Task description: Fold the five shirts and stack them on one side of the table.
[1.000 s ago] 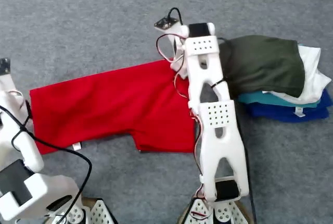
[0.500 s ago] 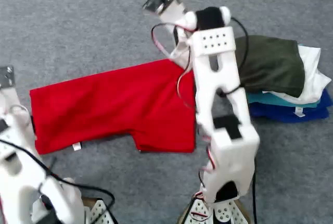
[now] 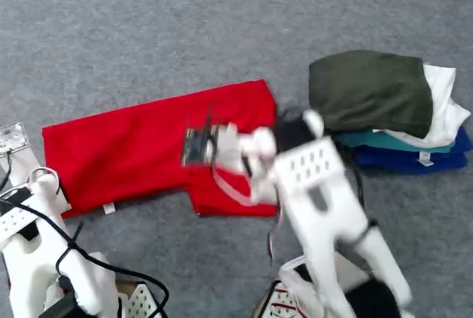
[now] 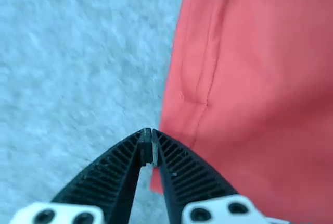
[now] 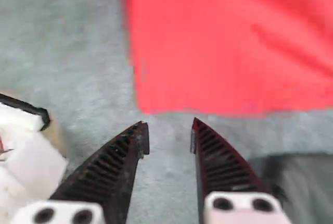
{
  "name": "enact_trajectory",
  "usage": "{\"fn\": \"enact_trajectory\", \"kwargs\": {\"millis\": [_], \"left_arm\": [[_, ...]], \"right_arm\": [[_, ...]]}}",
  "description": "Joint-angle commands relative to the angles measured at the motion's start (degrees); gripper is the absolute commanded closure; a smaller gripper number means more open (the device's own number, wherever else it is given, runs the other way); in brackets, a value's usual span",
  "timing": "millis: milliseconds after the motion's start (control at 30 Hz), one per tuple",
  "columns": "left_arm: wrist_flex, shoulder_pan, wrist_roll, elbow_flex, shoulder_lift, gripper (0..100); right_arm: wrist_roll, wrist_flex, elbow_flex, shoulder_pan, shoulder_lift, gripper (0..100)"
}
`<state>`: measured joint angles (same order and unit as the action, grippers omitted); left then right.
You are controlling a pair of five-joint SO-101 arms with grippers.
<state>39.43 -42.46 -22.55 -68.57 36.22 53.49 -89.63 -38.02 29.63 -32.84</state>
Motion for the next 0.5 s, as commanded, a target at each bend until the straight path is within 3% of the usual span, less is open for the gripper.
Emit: {"fn": "enact_trajectory", "kwargs": {"millis": [0,167,467], "left_arm": [[-0.7,-0.4,0.8,0.0,0.0,98],[1.1,-0.4,0.8,0.1,0.0,98],[1.0,0.0,0.8,0.4,0.0,98]], "right_arm": [[-1.1,1.9,-10.2,6.0,-9.6,83.9],[-1.9,8.9,-19.6,9.2,-11.4,83.8],[-4.7,17.1,-21.1,12.0,-9.7,81.3]]}}
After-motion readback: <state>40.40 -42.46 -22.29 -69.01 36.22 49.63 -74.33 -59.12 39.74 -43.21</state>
